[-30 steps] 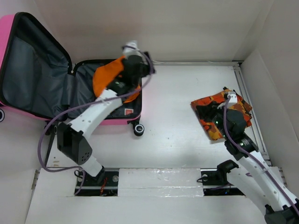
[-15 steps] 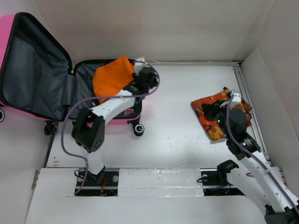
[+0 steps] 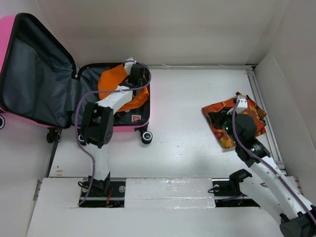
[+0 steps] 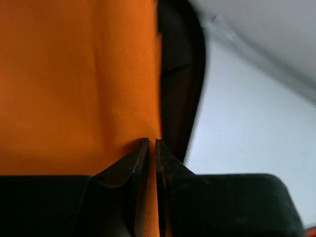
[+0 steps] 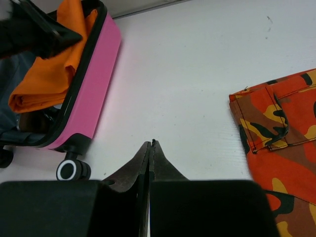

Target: Pack the luggage

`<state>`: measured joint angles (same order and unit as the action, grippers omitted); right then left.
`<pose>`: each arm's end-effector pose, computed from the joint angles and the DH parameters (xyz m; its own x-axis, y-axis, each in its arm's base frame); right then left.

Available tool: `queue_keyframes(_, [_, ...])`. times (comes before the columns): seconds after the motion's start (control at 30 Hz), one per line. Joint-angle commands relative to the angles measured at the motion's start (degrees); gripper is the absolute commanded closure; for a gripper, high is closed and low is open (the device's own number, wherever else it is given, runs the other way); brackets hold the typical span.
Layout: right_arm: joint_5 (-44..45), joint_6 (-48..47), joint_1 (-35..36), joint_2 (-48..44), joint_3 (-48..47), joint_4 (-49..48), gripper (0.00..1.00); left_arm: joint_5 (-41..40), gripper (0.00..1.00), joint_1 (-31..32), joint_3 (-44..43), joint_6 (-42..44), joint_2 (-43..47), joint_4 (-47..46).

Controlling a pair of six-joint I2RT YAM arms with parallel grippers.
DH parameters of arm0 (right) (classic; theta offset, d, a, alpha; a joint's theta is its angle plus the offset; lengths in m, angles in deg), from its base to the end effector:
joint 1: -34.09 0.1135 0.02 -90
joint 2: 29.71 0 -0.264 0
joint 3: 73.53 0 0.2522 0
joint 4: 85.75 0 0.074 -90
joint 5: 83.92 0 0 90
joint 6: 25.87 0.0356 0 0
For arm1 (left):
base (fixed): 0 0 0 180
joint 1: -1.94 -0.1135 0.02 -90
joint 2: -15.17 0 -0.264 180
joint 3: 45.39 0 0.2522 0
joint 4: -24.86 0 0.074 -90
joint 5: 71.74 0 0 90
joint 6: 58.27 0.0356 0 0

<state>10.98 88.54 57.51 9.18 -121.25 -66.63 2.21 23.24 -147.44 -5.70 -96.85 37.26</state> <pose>0.1585 0.0653 0.2984 -0.2811 0.3270 -0.9023 -0.2227 0.8923 0.3927 0.4391 -0.1606 0.2734 -0.3490 -0.4909 -0.7983 -0.1275 0.8688 -0.4785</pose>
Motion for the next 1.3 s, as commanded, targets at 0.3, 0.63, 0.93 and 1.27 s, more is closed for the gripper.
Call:
queue_keyframes(0.3, [-1.92, -0.41, 1.01, 0.13, 0.73, -4.4, 1.0, -2.49, 0.9, -3.9, -2.59, -0.63, -7.86, 10.68])
queue_keyframes(0.63, [-2.62, -0.41, 1.01, 0.66, 0.73, -4.93, 1.0, -3.35, 0.4, -0.04, 3.56, 2.09, 16.3, 1.45])
queue_keyframes(0.93, [3.96, 2.32, 1.01, -7.93, -1.11, -1.94, 0.73, -6.97, 0.35, 19.55, 11.7, 1.48, 22.3, -5.37])
queue_keyframes(1.27, [6.44, 2.32, 1.01, -12.79, -8.85, 3.95, 0.53, 1.55, 0.34, 33.45, 5.43, -3.09, 0.96, -7.08])
